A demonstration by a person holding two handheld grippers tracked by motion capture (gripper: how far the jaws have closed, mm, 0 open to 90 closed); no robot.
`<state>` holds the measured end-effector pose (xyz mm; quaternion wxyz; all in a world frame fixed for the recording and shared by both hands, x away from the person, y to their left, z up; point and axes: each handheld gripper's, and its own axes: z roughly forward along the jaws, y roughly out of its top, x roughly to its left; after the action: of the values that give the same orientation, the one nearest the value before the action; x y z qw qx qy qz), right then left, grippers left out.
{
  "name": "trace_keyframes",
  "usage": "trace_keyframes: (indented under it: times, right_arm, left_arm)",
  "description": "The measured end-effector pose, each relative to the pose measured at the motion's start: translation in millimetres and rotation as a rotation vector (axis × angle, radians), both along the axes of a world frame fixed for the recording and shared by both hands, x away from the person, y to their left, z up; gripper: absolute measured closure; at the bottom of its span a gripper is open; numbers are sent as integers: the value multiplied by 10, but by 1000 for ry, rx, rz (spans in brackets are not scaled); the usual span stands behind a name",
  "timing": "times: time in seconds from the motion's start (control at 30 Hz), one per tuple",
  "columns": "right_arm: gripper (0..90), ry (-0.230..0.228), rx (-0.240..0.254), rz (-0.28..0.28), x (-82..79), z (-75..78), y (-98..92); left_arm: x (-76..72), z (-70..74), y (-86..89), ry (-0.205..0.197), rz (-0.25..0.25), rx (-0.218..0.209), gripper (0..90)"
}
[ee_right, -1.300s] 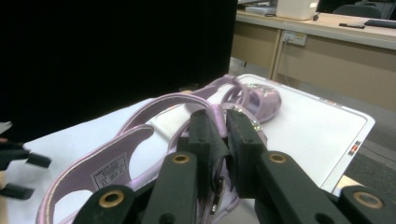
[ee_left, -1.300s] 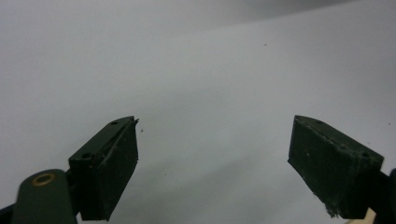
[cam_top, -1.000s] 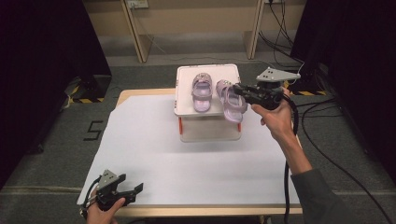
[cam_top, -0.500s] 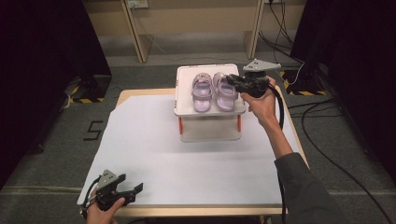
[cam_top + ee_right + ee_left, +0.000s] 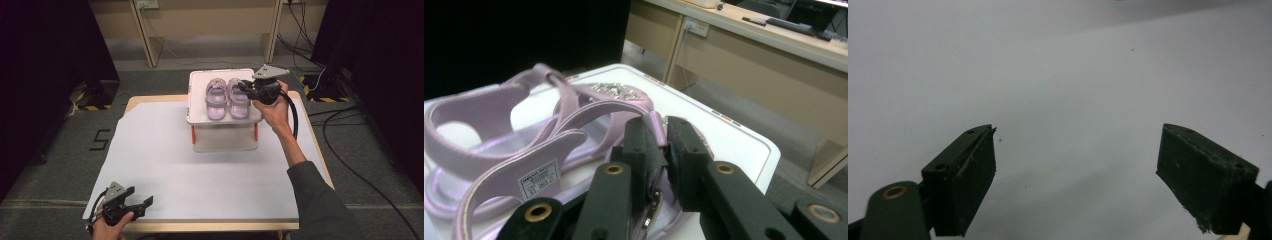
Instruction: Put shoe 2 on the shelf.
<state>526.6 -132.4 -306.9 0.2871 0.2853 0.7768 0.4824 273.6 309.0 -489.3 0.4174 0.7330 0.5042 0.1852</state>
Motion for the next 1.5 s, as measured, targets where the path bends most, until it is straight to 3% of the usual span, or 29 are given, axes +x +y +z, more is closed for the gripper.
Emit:
trace_keyframes:
  times: [0.17,0.27,0.53,0.63,0.73,0.87,1.23,1.5]
  right_arm:
    - [725,-7,-30,0,-33,-38,29]
    - [618,6,-20,-16,-31,-26,17]
    - [533,10,72,-28,-160,4,-128]
    - [492,23,107,-32,-212,39,-182]
    - [448,52,180,-37,-298,62,-235]
    - [387,84,221,-28,-455,40,-321]
    - [307,158,334,28,-1007,-277,-567]
    - [292,213,350,47,-1329,-680,-677]
  left_arm:
    - [-3,-2,-6,2,0,2,155]
    - [-4,-2,-3,0,2,4,155]
    - [-15,-3,-11,3,-3,12,155]
    - [-15,-3,-10,5,0,9,155]
    - [-17,-5,-8,4,1,7,155]
    - [-18,-3,-10,4,1,8,155]
    - [-23,-6,-15,1,4,7,155]
    - [-23,-7,-13,0,0,15,155]
